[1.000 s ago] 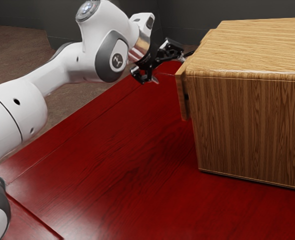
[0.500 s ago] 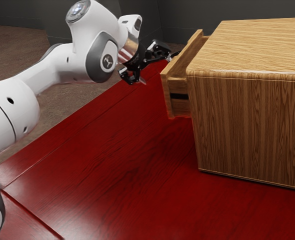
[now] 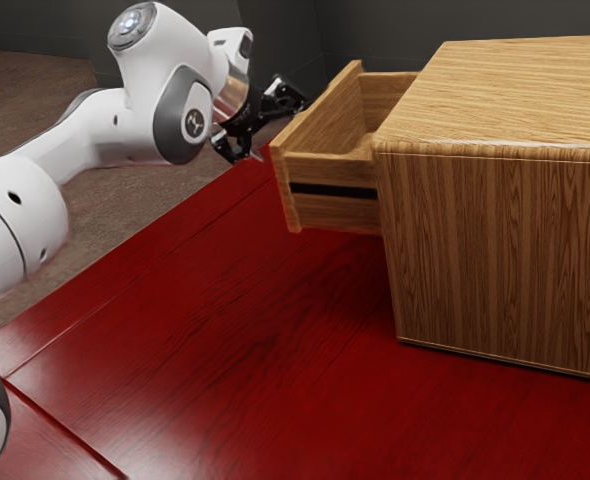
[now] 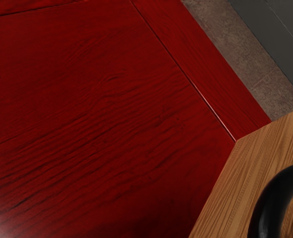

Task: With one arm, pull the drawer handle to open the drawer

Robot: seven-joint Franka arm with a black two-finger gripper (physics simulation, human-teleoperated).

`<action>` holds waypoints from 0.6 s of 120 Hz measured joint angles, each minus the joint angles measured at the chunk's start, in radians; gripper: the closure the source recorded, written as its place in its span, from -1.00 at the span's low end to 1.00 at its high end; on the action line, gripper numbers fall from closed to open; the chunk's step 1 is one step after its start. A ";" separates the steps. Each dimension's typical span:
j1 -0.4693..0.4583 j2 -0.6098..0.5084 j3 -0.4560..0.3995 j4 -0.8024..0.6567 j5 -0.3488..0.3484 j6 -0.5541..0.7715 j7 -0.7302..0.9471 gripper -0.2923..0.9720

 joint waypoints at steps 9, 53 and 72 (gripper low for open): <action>-0.001 -0.005 0.018 0.000 -0.002 0.004 -0.001 -0.50; -0.204 -0.085 0.362 -0.035 -0.020 -0.011 -0.005 -0.50; -0.730 -0.514 0.372 0.052 0.291 -0.476 -0.011 -0.50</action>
